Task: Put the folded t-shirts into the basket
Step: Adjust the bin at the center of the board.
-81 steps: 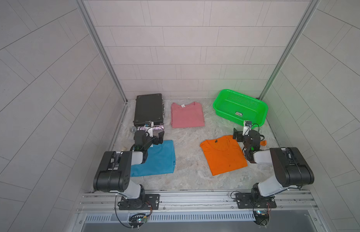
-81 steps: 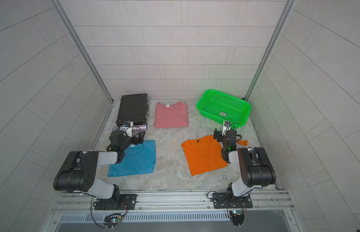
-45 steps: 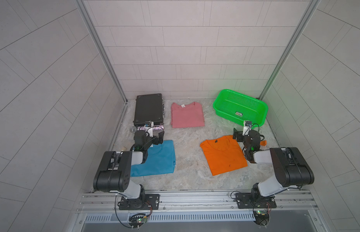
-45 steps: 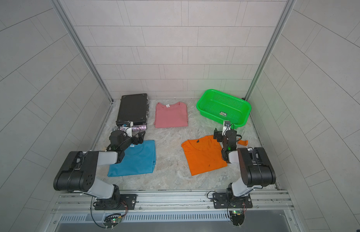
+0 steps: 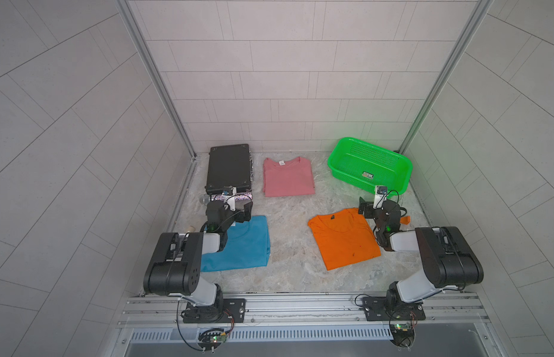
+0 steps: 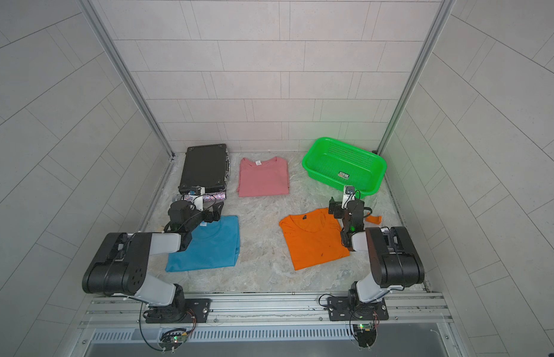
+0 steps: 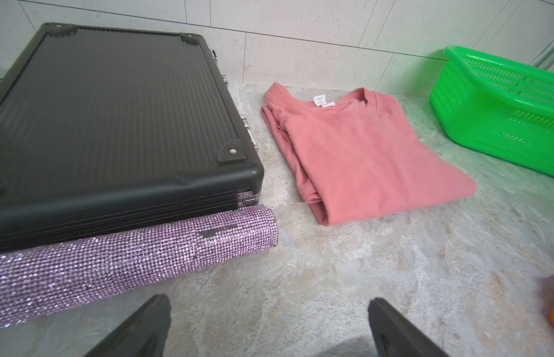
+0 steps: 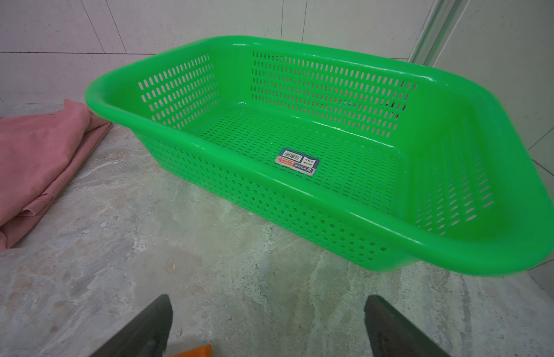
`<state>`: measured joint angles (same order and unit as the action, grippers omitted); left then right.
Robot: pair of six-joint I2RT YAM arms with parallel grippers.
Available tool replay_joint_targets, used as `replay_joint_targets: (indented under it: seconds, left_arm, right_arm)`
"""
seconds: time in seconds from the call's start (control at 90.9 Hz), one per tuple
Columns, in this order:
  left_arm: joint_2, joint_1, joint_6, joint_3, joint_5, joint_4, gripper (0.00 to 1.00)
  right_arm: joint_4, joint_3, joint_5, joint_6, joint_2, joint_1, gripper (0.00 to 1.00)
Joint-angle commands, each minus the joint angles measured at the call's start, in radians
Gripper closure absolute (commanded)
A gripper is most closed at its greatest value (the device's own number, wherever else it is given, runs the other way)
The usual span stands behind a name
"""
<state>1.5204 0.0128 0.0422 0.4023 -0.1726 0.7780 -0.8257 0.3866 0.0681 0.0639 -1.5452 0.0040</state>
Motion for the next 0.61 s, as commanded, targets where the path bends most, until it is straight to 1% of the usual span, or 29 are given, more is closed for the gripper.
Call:
replay_joint_targets:
  seconds: [0.0,0.066,0.121,0.176,0.209,0.297,0.396,0.506,0.539,0.594]
  left_arm:
    - [0.004,0.001,0.013,0.010,-0.007,0.012,0.00]
    - [-0.006,0.001,0.007,0.021,-0.001,-0.005,0.00]
    - [-0.043,0.001,0.001,0.064,0.012,-0.113,0.00]
    - [-0.085,0.001,-0.001,0.133,0.002,-0.292,0.00]
    - [-0.103,0.001,-0.004,0.186,-0.013,-0.397,0.00]
    - [-0.134,0.001,-0.008,0.309,-0.084,-0.621,0.00]
    - [-0.177,0.000,-0.015,0.402,-0.150,-0.795,0.00]
    - [-0.216,0.000,-0.033,0.518,-0.211,-0.975,0.00]
    - [-0.218,0.000,-0.027,0.573,-0.230,-1.068,0.00]
    - [-0.209,0.000,-0.010,0.666,-0.271,-1.216,0.00]
  right_arm:
    - [-0.001,0.014,0.021,0.007,0.015,-0.003,0.00]
    - [-0.023,0.002,0.078,0.029,0.038,-0.003,0.00]
    - [0.035,0.002,0.144,0.057,0.113,-0.003,0.00]
    - [0.229,0.044,0.187,0.091,0.220,-0.002,0.00]
    - [0.385,0.083,0.179,0.105,0.291,-0.002,0.00]
    - [0.644,0.169,0.176,0.123,0.426,0.011,0.00]
    - [0.831,0.229,0.185,0.188,0.543,0.017,0.00]
    - [1.006,0.337,0.196,0.258,0.653,0.017,0.00]
    - [1.045,0.356,0.200,0.278,0.683,0.017,0.00]
    - [1.124,0.372,0.244,0.375,0.736,0.016,0.00]
